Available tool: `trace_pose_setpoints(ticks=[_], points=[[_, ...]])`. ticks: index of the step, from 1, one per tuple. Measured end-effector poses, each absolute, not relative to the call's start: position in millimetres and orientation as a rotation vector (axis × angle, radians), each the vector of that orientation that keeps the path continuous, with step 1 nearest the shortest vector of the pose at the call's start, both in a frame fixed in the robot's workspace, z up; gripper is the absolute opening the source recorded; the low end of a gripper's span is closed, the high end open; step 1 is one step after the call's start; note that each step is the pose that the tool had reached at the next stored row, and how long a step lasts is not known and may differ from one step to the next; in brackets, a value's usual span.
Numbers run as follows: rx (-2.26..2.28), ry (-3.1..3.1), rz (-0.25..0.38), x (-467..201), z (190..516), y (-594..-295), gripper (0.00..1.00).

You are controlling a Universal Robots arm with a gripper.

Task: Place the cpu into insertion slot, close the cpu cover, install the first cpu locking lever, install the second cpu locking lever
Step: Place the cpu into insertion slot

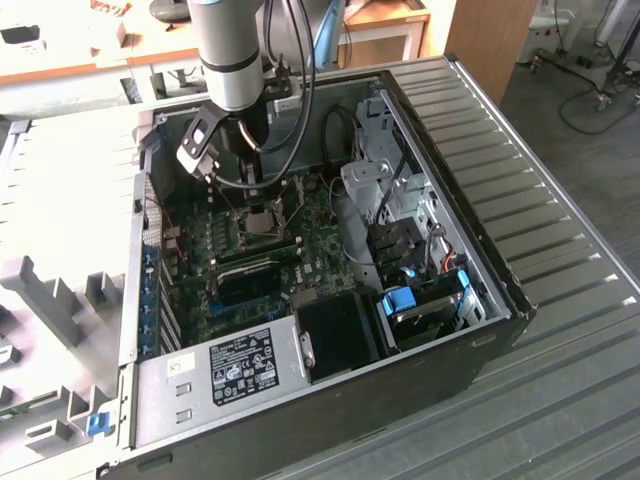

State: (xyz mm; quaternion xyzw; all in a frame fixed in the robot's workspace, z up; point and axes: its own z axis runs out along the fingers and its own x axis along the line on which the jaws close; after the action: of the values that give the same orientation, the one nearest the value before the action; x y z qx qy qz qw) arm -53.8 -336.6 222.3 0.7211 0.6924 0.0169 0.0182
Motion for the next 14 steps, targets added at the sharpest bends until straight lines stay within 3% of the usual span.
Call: trace_pose_setpoints(ticks=[14], points=[[2.239,2.15,0.052,-54,207,-339,0.11]])
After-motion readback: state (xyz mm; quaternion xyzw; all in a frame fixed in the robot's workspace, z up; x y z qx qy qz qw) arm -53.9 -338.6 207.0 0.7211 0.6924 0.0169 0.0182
